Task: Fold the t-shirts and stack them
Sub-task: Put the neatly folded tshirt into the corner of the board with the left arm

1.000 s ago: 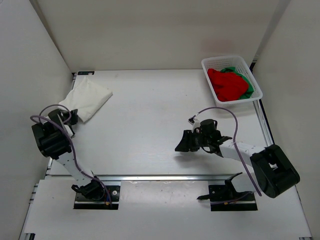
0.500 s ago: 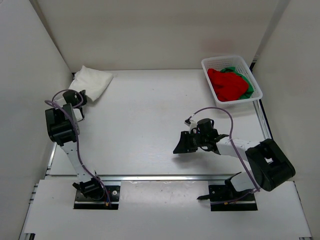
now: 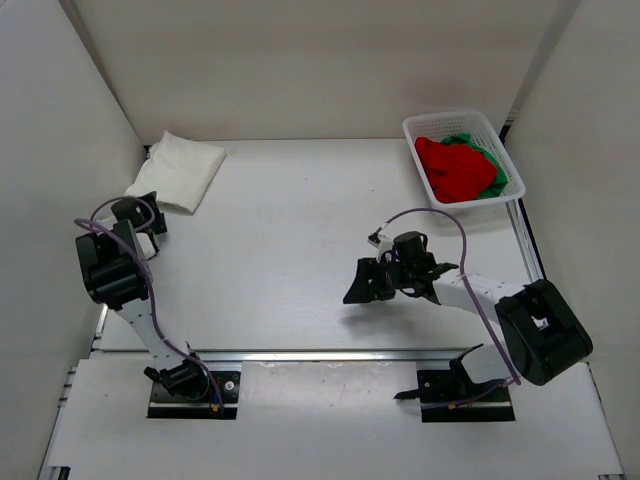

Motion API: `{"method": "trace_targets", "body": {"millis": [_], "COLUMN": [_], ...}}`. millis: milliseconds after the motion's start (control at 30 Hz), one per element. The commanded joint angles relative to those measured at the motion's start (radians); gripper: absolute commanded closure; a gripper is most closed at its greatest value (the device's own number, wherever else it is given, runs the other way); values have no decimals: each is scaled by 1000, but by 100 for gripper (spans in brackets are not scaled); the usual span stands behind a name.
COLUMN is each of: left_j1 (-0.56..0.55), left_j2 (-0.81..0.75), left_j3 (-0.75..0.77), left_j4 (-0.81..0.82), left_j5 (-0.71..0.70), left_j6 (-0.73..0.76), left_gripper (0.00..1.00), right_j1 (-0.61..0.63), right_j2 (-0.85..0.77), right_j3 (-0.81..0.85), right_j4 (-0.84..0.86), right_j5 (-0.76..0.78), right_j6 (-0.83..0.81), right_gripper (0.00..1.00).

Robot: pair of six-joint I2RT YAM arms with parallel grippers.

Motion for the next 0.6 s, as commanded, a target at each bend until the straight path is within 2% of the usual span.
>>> {"method": "trace_targets", "body": {"millis": [0,33,67,100,133,167,267,367,433,567], "left_j1": [7,0,-17,-32,-67,-86,-221,-290,-305,-328], "left_j2": [-131,-143,-164,-184,-194,-201,-168,-82,40,182], "left_j3": [-34,-36,-42,-30,-24,14,131,246,397,576], "left_j4": [-87,-99,-108,-118,-143,-203,-335,-410,-490,-617], "left_j5": [24,30,26,20,10,3,-80,-70,-27,24], "left_j6": [107,153,181,228,285,319,508,559,565,574], "left_gripper": [24,50,75,84,97,100,100,100,100,100], "right_j1": [27,24,21,21,23,23,9,6,7,-3], "right_j2": [-75,-82,-99,-115,-116,-136,-153,-181,-184,-181], "right_j3": [19,14,2,-1,-9,-13,-33,-49,-55,-53], "right_j4": [-6,-3,-2,-2,-3,-6,10,12,12,6], "right_j5": [23,31,36,40,65,77,88,108,125,158], "right_j6": [-25,-23,-19,-11,-8,-2,12,18,27,34], "right_gripper": [33,43,63,76,94,100,100,100,99,100]}}
